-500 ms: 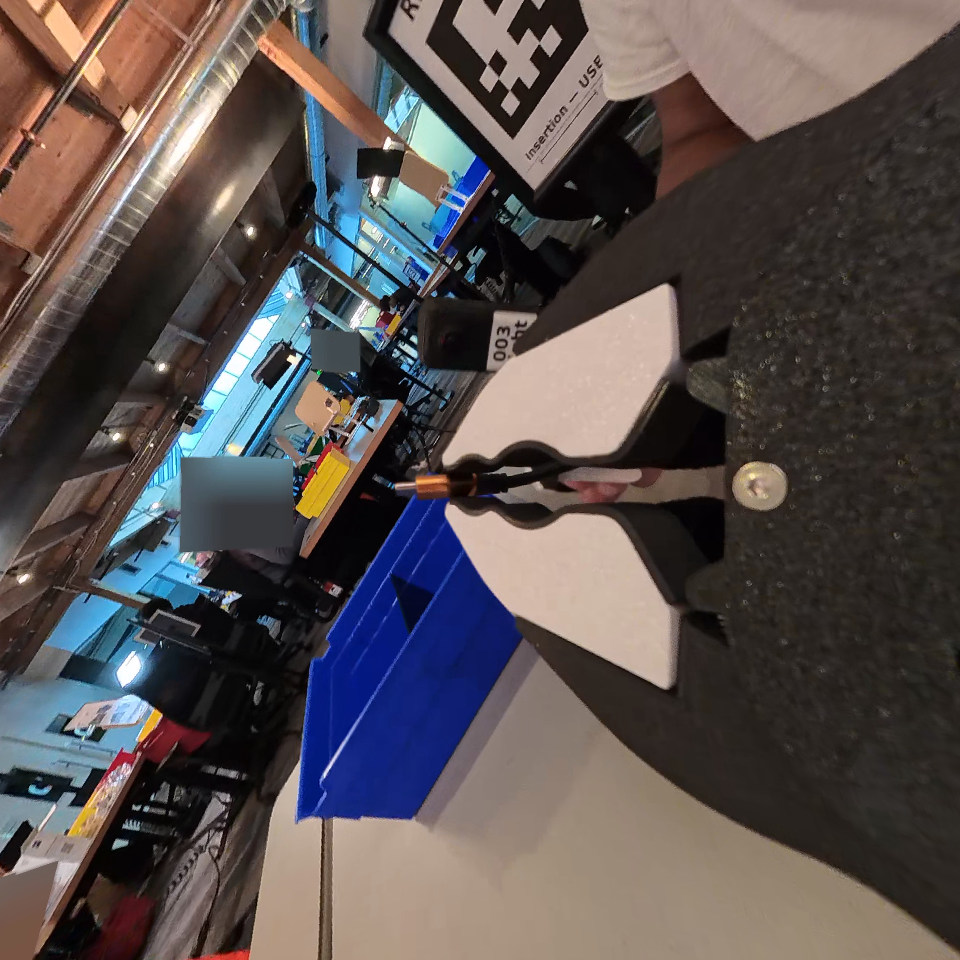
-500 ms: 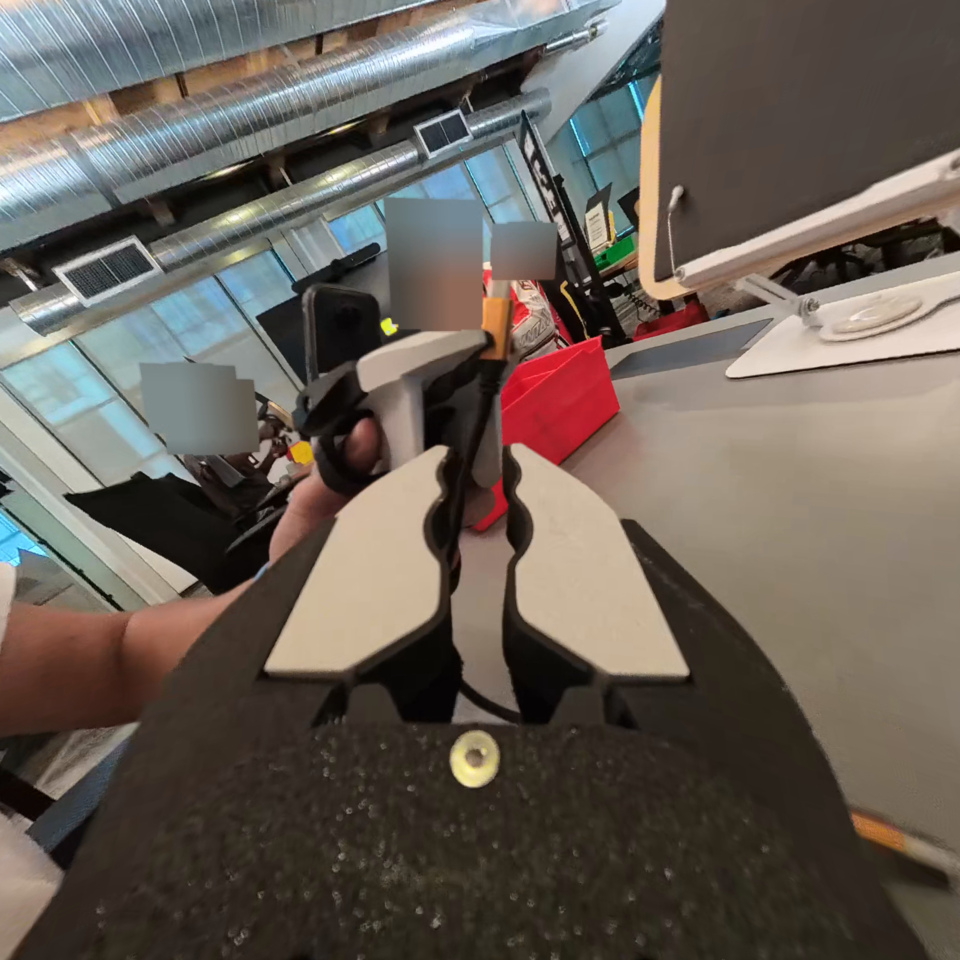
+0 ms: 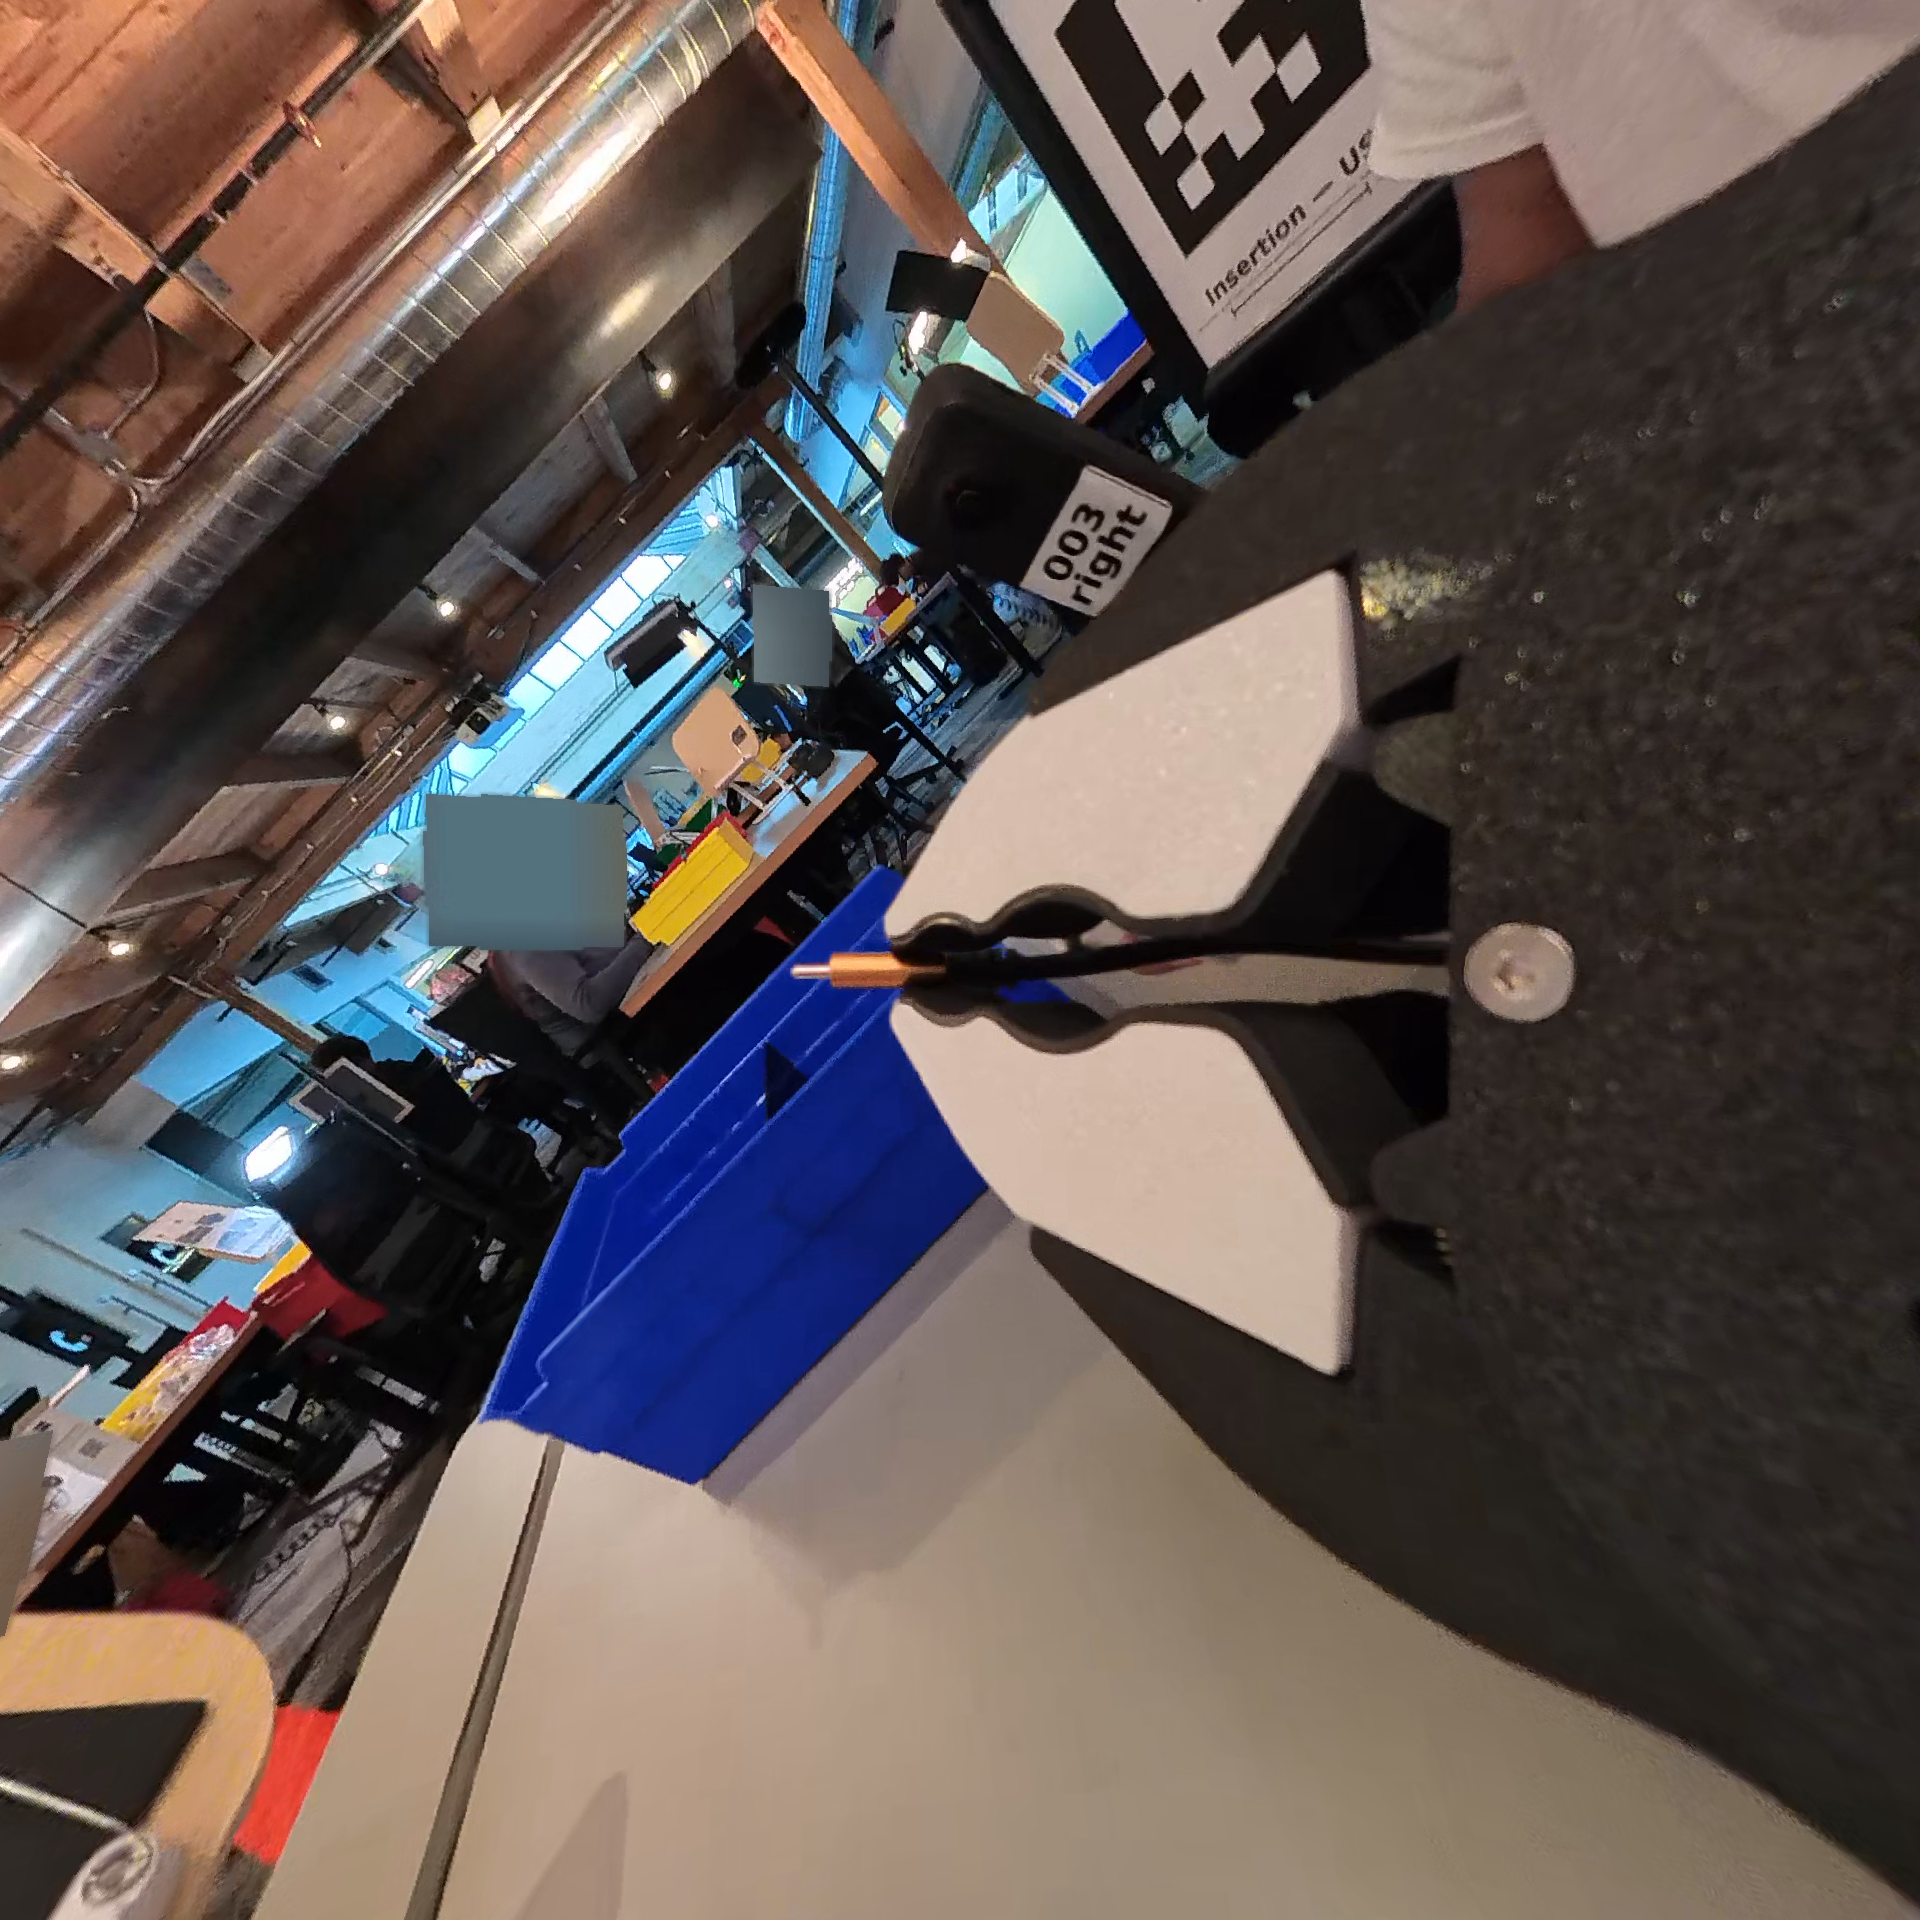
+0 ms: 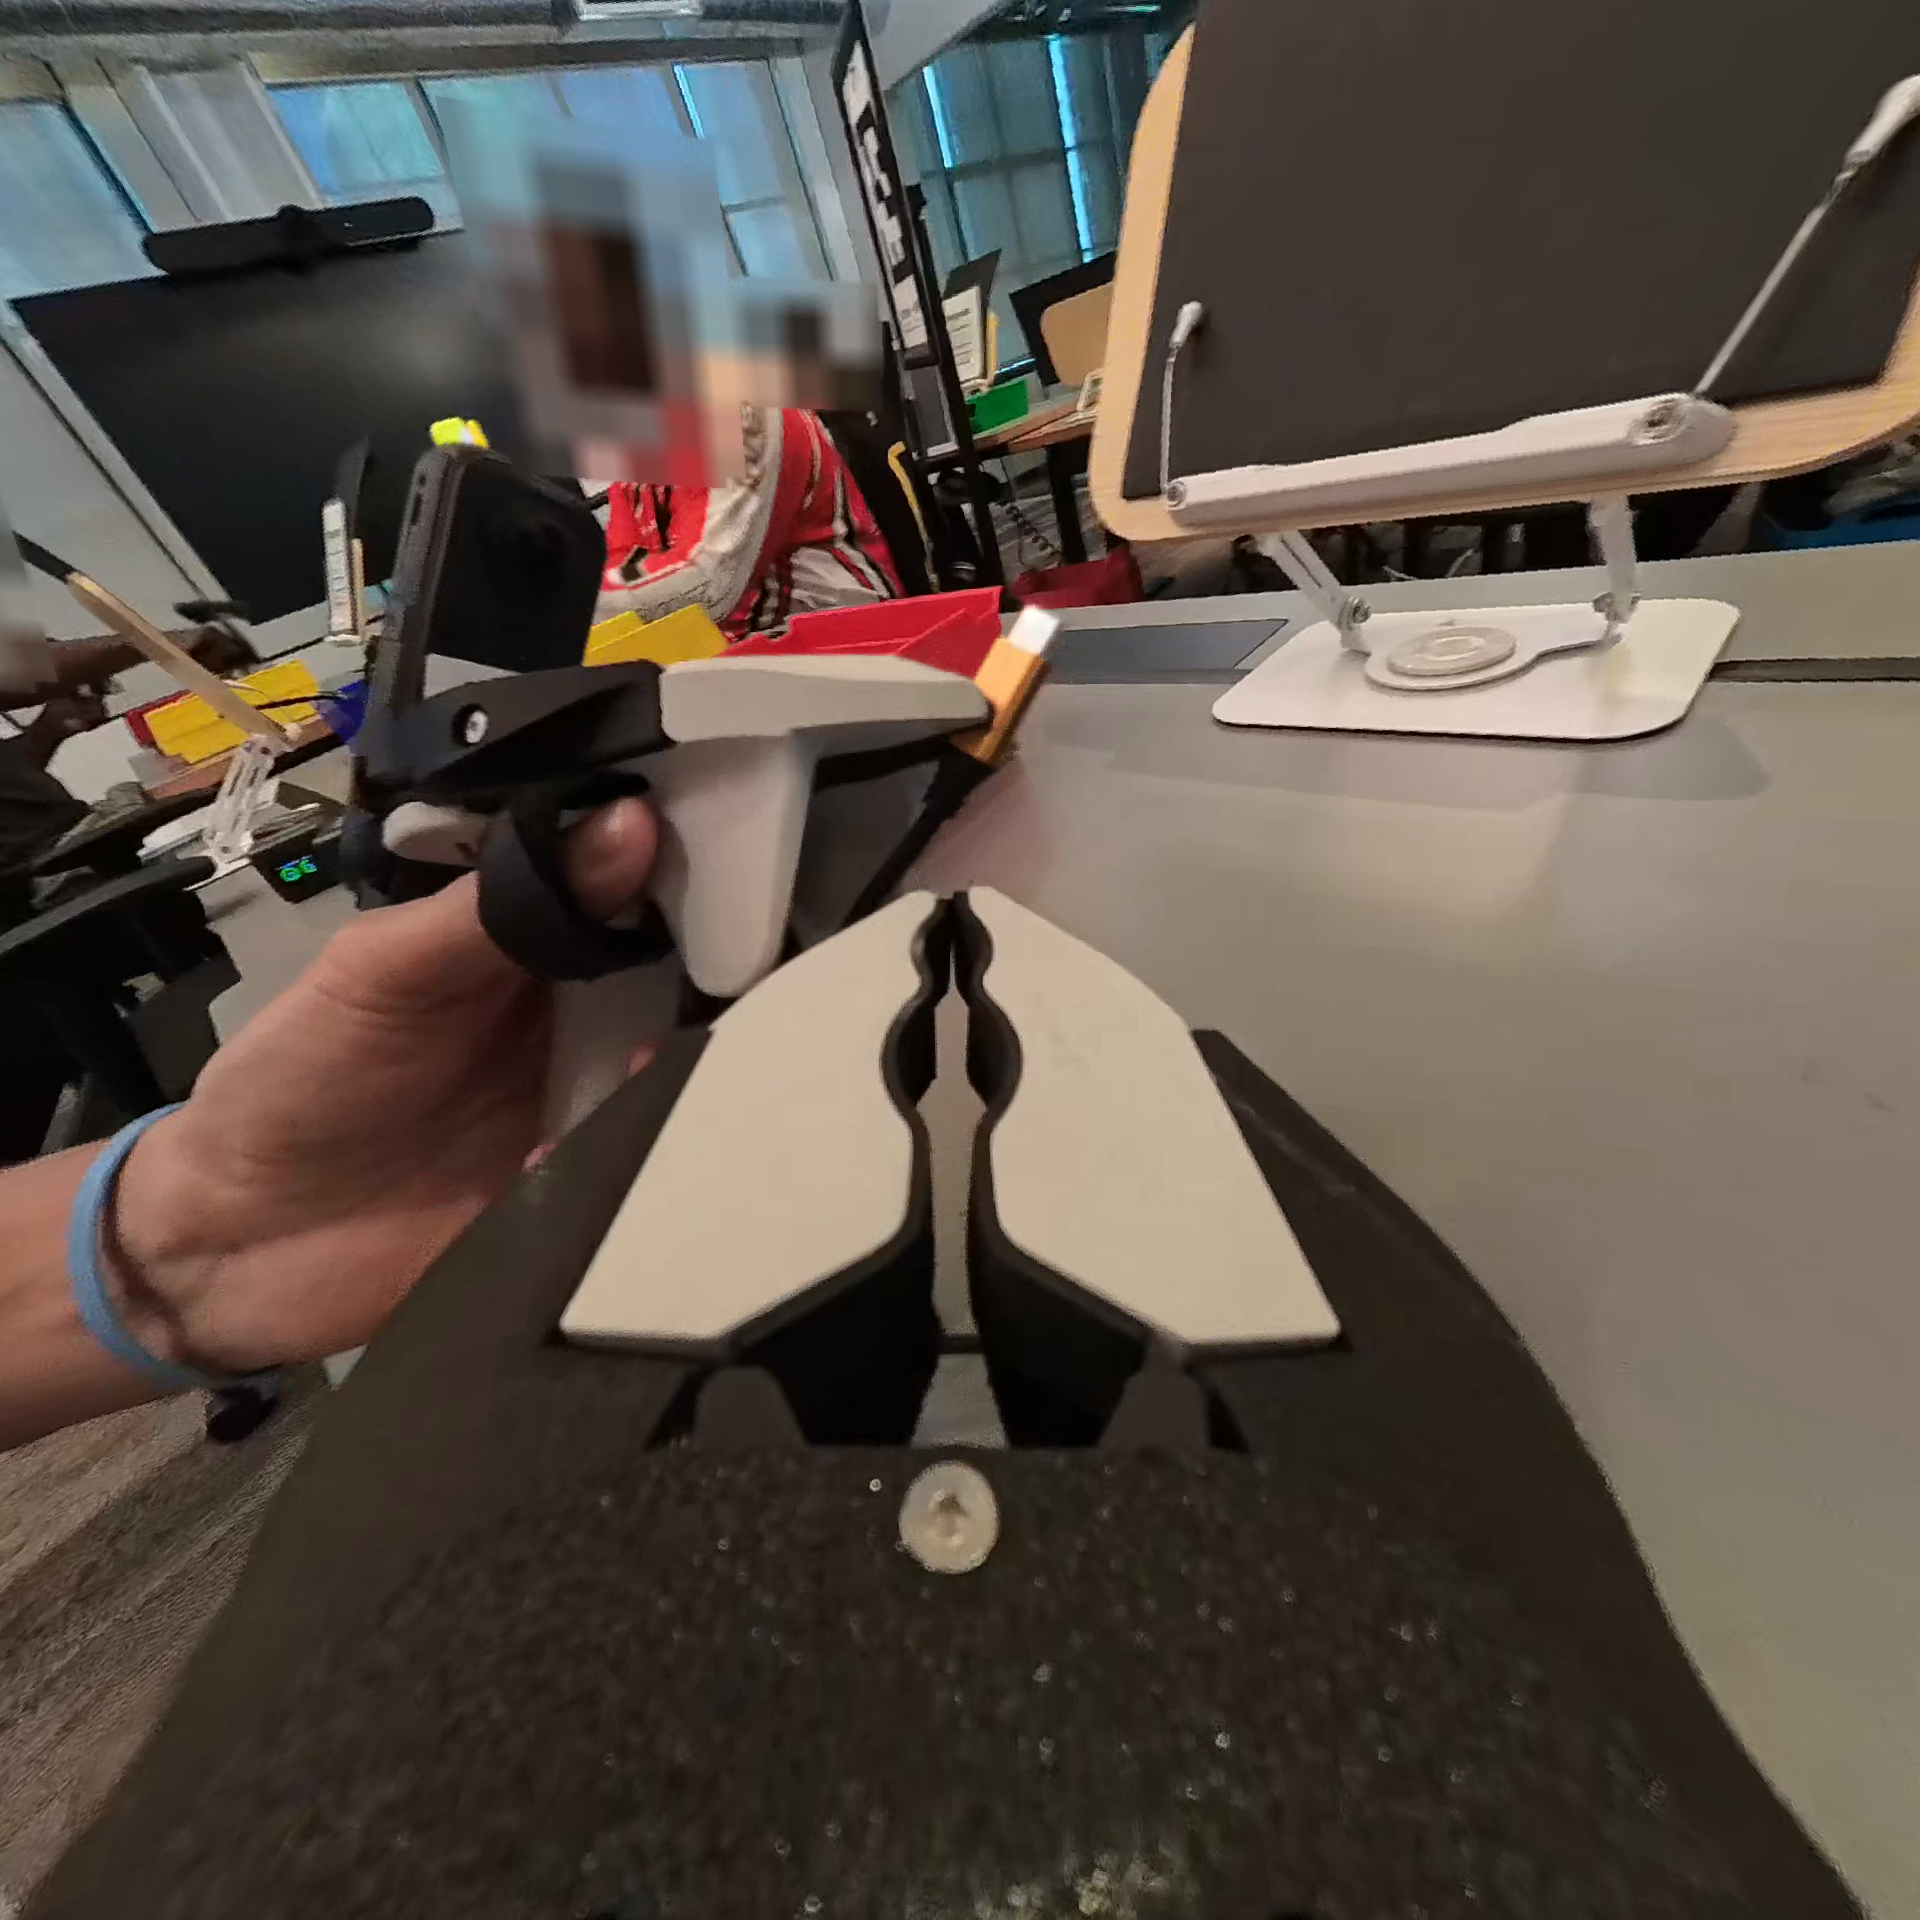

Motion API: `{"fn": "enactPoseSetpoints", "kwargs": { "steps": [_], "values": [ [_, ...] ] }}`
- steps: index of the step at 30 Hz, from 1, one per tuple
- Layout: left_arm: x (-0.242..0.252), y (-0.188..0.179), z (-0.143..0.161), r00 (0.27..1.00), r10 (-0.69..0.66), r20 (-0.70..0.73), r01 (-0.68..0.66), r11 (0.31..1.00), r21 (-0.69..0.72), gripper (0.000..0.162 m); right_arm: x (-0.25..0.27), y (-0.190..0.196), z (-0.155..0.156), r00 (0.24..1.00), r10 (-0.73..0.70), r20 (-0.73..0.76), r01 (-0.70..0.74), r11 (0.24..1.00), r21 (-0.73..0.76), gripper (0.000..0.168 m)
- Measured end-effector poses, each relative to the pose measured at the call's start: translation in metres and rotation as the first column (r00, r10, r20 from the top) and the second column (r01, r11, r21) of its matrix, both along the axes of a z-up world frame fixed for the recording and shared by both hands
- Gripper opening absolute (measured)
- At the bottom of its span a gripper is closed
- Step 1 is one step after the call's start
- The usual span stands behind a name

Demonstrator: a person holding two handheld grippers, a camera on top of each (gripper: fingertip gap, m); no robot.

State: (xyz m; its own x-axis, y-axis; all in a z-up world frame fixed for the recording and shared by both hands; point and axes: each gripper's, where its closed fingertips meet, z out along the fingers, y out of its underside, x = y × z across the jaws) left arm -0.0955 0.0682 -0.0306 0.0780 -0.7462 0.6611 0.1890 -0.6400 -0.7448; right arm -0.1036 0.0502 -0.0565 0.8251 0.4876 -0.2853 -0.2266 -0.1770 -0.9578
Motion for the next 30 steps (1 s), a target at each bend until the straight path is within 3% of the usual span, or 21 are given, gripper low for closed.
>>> {"fn": "enactPoseSetpoints", "kwargs": {
  "steps": [3, 5, 6, 13, 20, 25, 27, 30],
  "values": [
    [-0.005, 0.007, -0.002, 0.999, 0.033, 0.023, -0.032, 0.997, -0.068, 0.006, 0.001, 0.0, 0.005, 0.999, -0.032, 0.019, 0.031, 0.999, 0.045, 0.0],
    [-0.005, 0.008, -0.001, 0.998, 0.041, 0.046, -0.036, 0.994, -0.105, 0.006, -0.008, -0.001, 0.009, 1.0, -0.022, 0.009, 0.021, 0.998, 0.055, 0.02],
    [-0.004, 0.006, 0.0, 0.997, 0.035, 0.062, -0.027, 0.992, -0.126, 0.006, -0.011, 0.0, 0.008, 0.999, -0.031, 0.011, 0.03, 0.998, 0.05, 0.021],
    [-0.004, 0.005, 0.005, 0.984, 0.036, 0.175, 0.017, 0.956, -0.291, 0.006, -0.012, 0.006, 0.014, 0.989, -0.112, 0.098, 0.1, 0.988, 0.119, 0.008],
    [-0.002, 0.001, -0.006, 0.993, 0.016, 0.113, 0.013, 0.967, -0.254, 0.006, -0.014, 0.006, -0.002, 0.985, -0.059, 0.16, 0.056, 0.998, 0.022, 0.0],
    [-0.002, -0.007, -0.017, 0.999, -0.024, 0.038, 0.031, 0.978, -0.207, 0.006, 0.028, 0.01, 0.007, 0.972, -0.162, 0.173, 0.153, 0.986, 0.061, 0.0],
    [-0.005, -0.004, -0.019, 0.998, -0.012, 0.058, 0.025, 0.97, -0.243, 0.006, 0.02, 0.001, 0.01, 0.982, -0.085, 0.169, 0.071, 0.994, 0.088, 0.0],
    [-0.006, 0.0, -0.017, 0.993, -0.016, 0.119, 0.05, 0.956, -0.288, 0.006, 0.0, -0.001, -0.007, 0.989, -0.013, 0.147, 0.012, 1.0, 0.01, 0.005]
  ]
}}
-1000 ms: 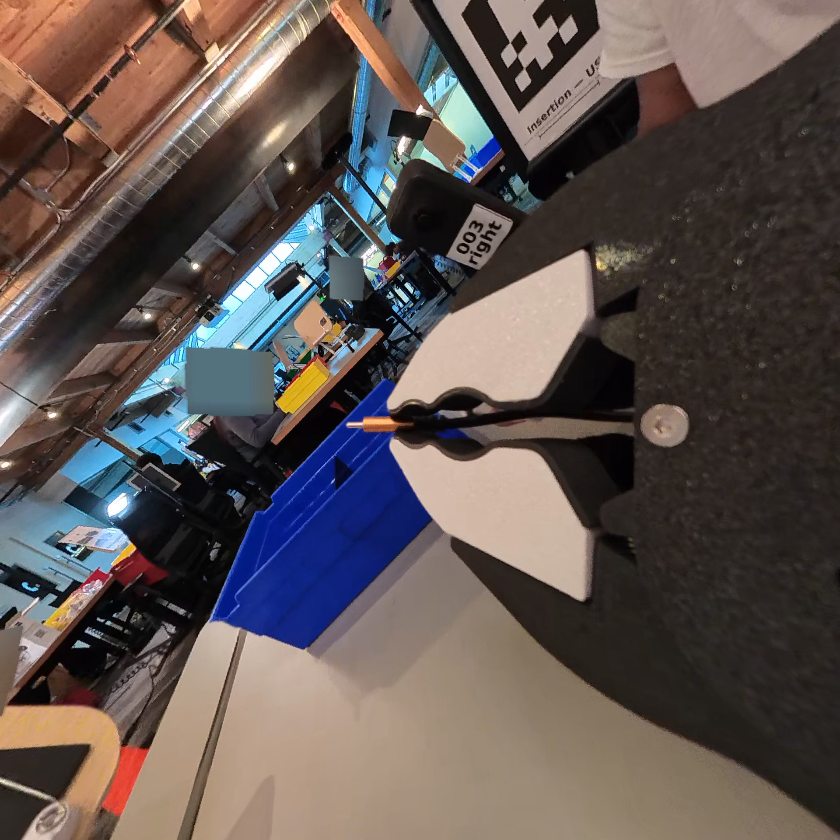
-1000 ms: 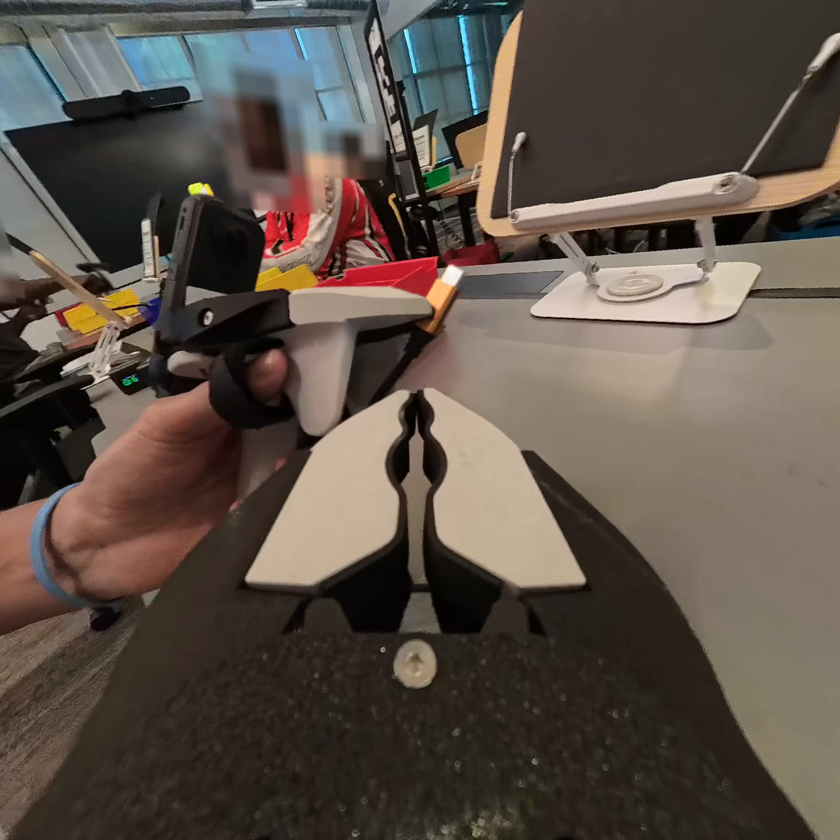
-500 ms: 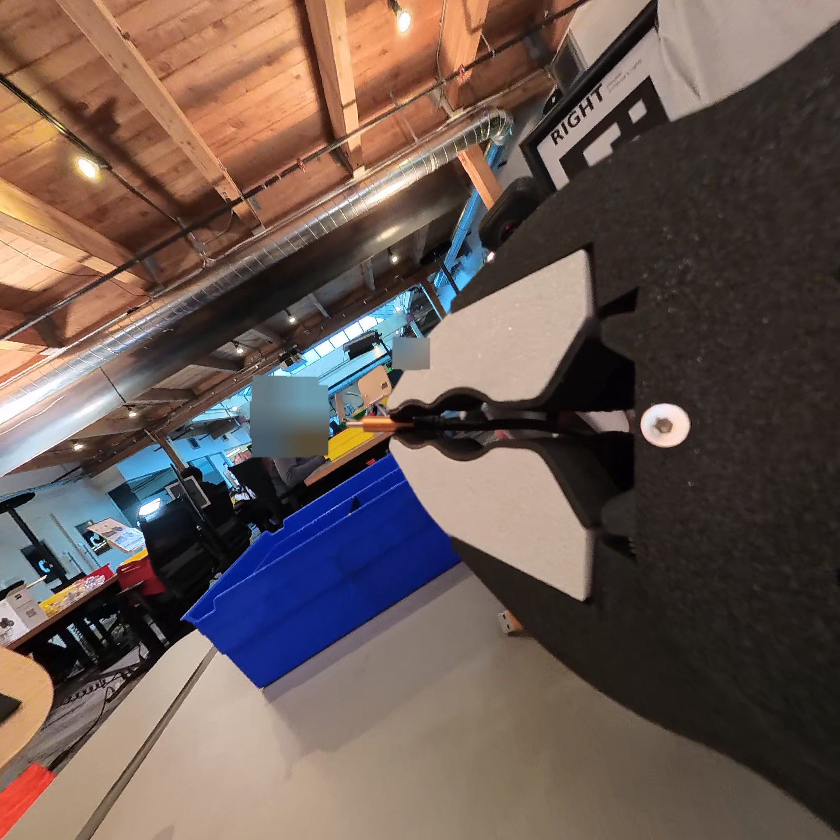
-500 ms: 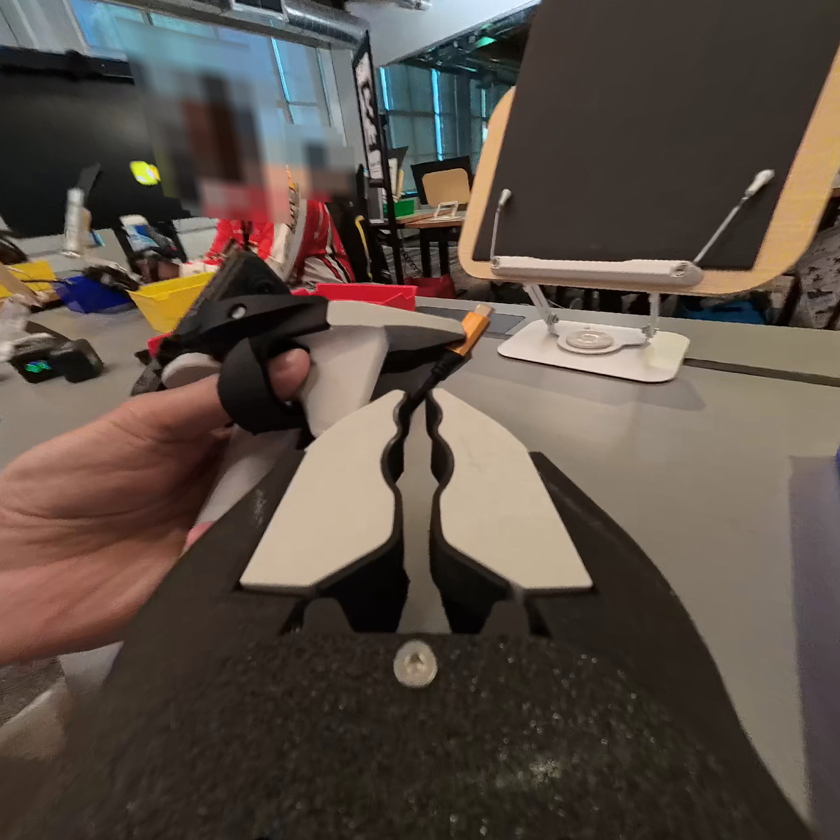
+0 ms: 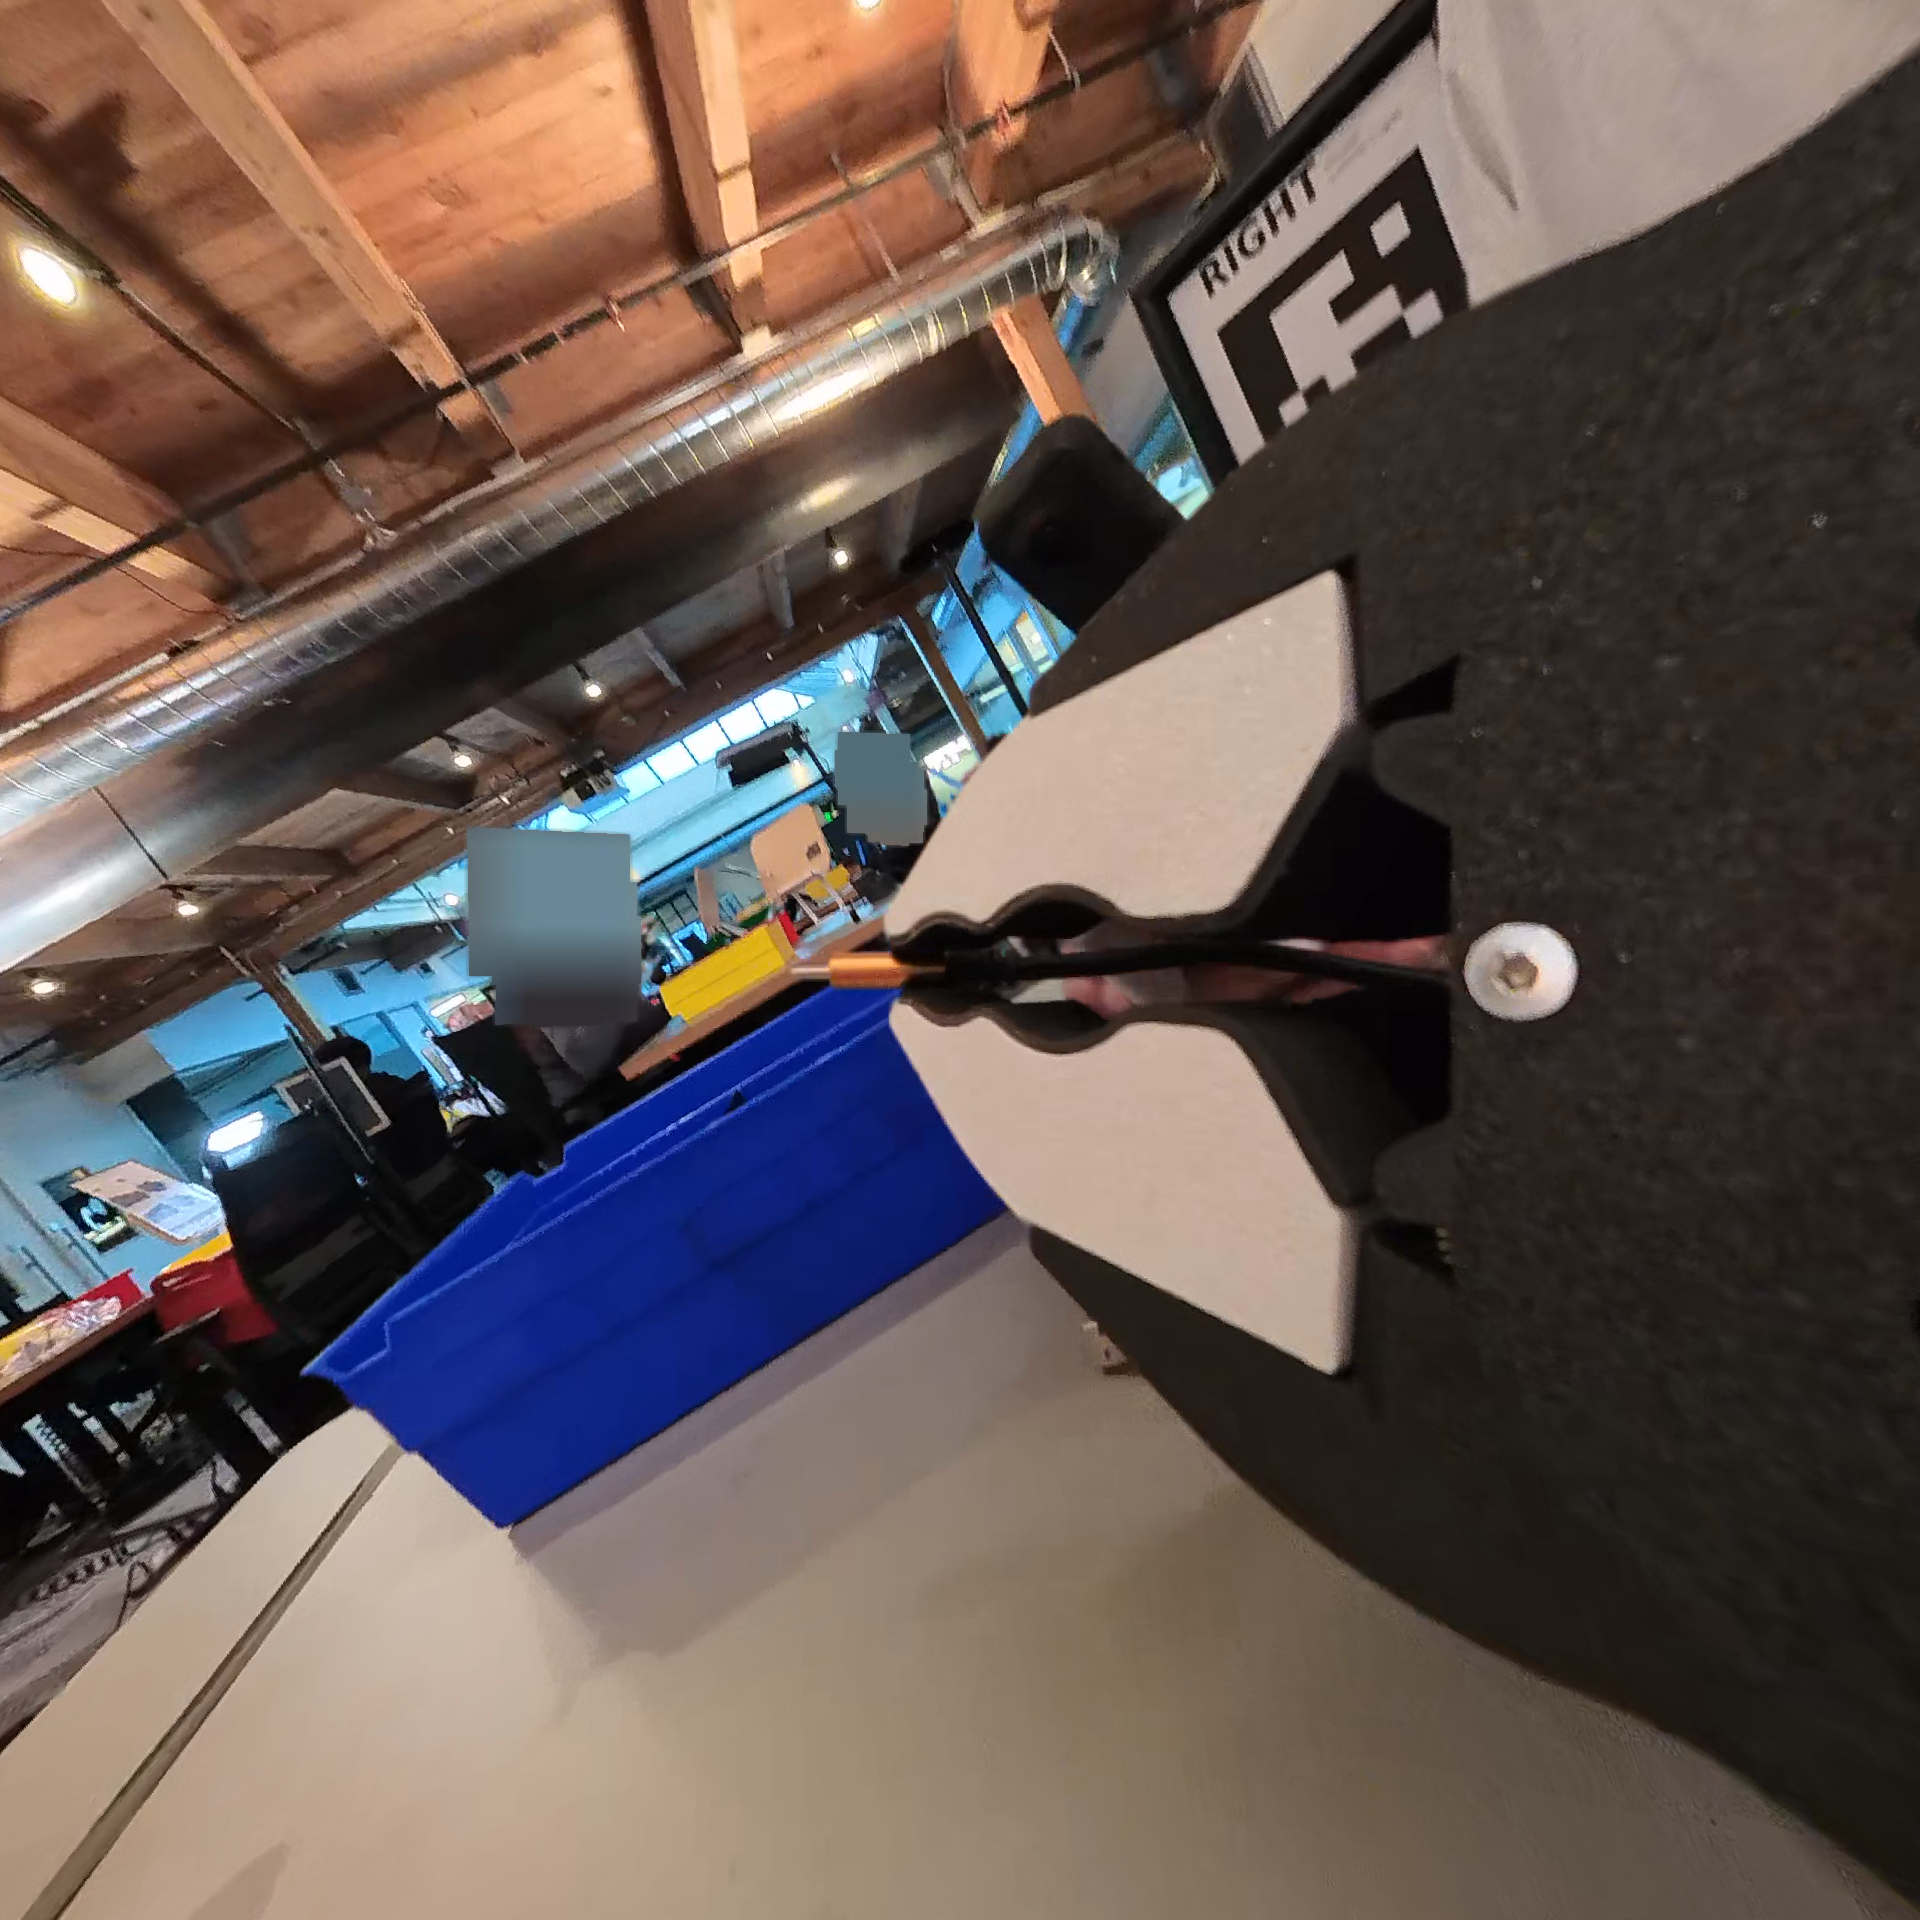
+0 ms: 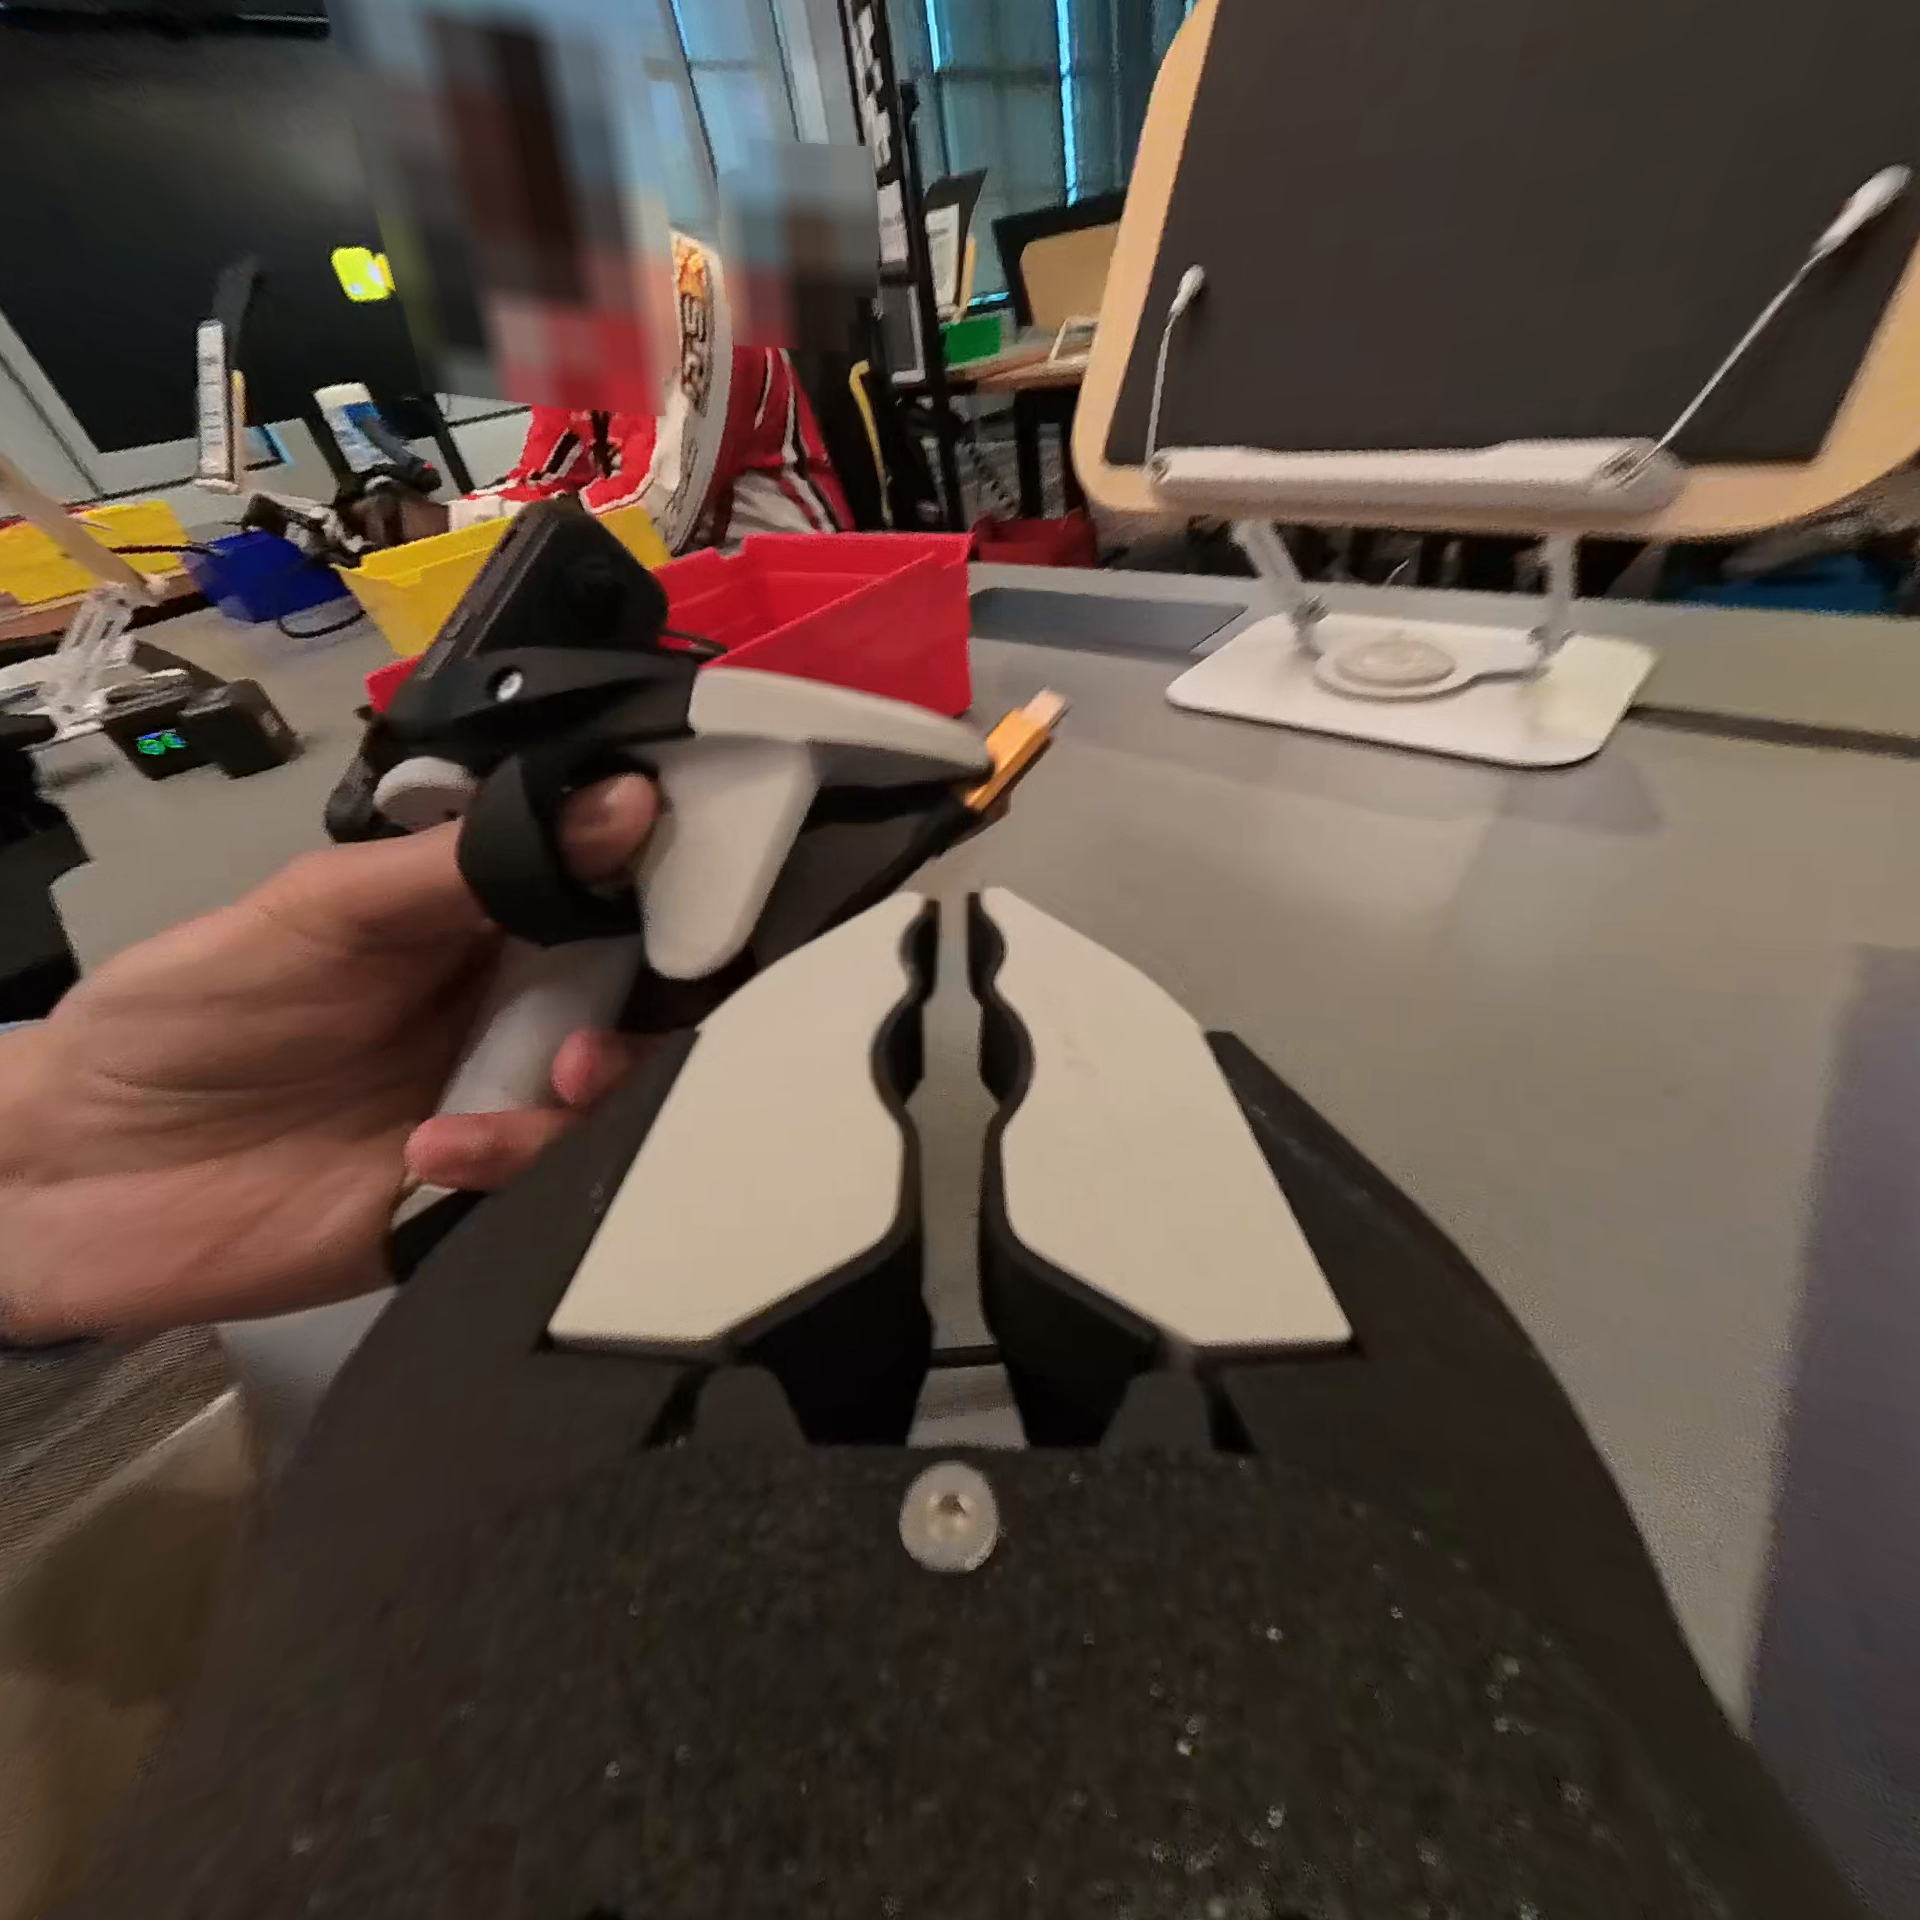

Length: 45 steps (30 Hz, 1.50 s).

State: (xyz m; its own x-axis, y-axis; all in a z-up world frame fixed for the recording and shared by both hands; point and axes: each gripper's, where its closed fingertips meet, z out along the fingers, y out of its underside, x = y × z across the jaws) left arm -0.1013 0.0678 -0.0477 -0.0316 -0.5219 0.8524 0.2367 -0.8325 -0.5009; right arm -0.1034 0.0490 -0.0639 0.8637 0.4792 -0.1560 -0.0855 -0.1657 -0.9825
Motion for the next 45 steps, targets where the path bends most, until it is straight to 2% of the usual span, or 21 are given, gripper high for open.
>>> {"fn": "enactPoseSetpoints", "kwargs": {
  "steps": [2, 4, 6, 8, 12, 13, 15, 20, 22, 24, 26, 29, 32, 35, 37, 42, 45],
  "values": [
    [0.003, -0.006, 0.009, 0.997, -0.046, 0.068, 0.046, 0.999, 0.001, 0.006, -0.013, 0.001, -0.007, 0.998, 0.039, -0.055, -0.042, 0.998, -0.042, 0.011],
    [0.004, -0.013, 0.016, 0.99, -0.087, 0.114, 0.087, 0.996, 0.009, 0.005, -0.022, 0.001, -0.004, 0.98, 0.1, -0.174, -0.114, 0.991, -0.072, 0.004],
    [0.003, -0.014, 0.018, 0.99, -0.095, 0.108, 0.093, 0.995, 0.027, 0.006, -0.023, -0.002, 0.002, 0.945, 0.171, -0.279, -0.198, 0.978, -0.069, 0.0],
    [0.001, -0.014, 0.018, 0.989, -0.109, 0.096, 0.105, 0.993, 0.045, 0.006, -0.017, -0.003, 0.009, 0.917, 0.192, -0.35, -0.222, 0.974, -0.05, 0.0],
    [-0.001, -0.01, 0.016, 0.987, -0.122, 0.106, 0.118, 0.992, 0.041, 0.006, -0.007, -0.007, 0.013, 0.894, 0.197, -0.403, -0.232, 0.972, -0.04, 0.001],
    [0.0, -0.012, 0.017, 0.985, -0.136, 0.11, 0.132, 0.99, 0.045, 0.006, -0.007, -0.007, 0.016, 0.877, 0.2, -0.438, -0.239, 0.97, -0.037, 0.008],
    [0.004, -0.019, 0.017, 0.98, -0.166, 0.112, 0.16, 0.985, 0.061, 0.006, -0.013, -0.009, 0.021, 0.82, 0.237, -0.521, -0.297, 0.954, -0.034, 0.013],
    [0.006, -0.025, 0.014, 0.974, -0.196, 0.117, 0.191, 0.98, 0.052, 0.006, -0.015, -0.009, 0.014, 0.76, 0.262, -0.594, -0.381, 0.921, -0.08, 0.006],
    [0.005, -0.025, 0.012, 0.978, -0.201, 0.064, 0.195, 0.977, 0.089, 0.005, -0.014, -0.011, 0.013, 0.73, 0.295, -0.616, -0.44, 0.893, -0.093, 0.006],
    [0.004, -0.025, 0.009, 0.981, -0.195, 0.001, 0.193, 0.972, 0.133, 0.005, -0.009, -0.012, 0.011, 0.761, 0.312, -0.568, -0.442, 0.891, -0.102, 0.005],
    [0.001, -0.025, 0.005, 0.983, -0.178, -0.053, 0.185, 0.967, 0.175, 0.006, -0.001, -0.01, 0.01, 0.828, 0.289, -0.48, -0.381, 0.919, -0.104, 0.004],
    [-0.001, -0.028, -0.003, 0.986, -0.149, -0.075, 0.16, 0.971, 0.177, 0.006, 0.002, -0.01, 0.002, 0.932, 0.247, -0.264, -0.282, 0.954, -0.103, 0.004],
    [-0.004, -0.027, -0.014, 0.988, -0.147, -0.046, 0.151, 0.984, 0.09, 0.005, 0.0, -0.01, -0.009, 0.984, 0.178, -0.007, -0.178, 0.981, -0.079, 0.004],
    [-0.004, -0.027, -0.018, 0.983, -0.18, 0.025, 0.181, 0.983, -0.028, 0.005, 0.001, -0.011, -0.013, 0.948, 0.071, 0.309, -0.095, 0.993, 0.065, 0.005],
    [-0.005, -0.027, -0.019, 0.976, -0.206, 0.068, 0.211, 0.973, -0.09, 0.005, 0.002, -0.012, -0.013, 0.9, 0.004, 0.437, -0.08, 0.984, 0.157, 0.005],
    [-0.005, -0.024, -0.026, 0.975, -0.209, 0.08, 0.219, 0.964, -0.152, 0.006, 0.003, -0.016, -0.009, 0.876, -0.047, 0.479, -0.083, 0.966, 0.247, 0.005],
    [-0.007, -0.022, -0.027, 0.97, -0.213, 0.115, 0.232, 0.953, -0.197, 0.006, 0.002, -0.014, -0.013, 0.87, -0.044, 0.491, -0.086, 0.967, 0.24, 0.002]
  ]
}}
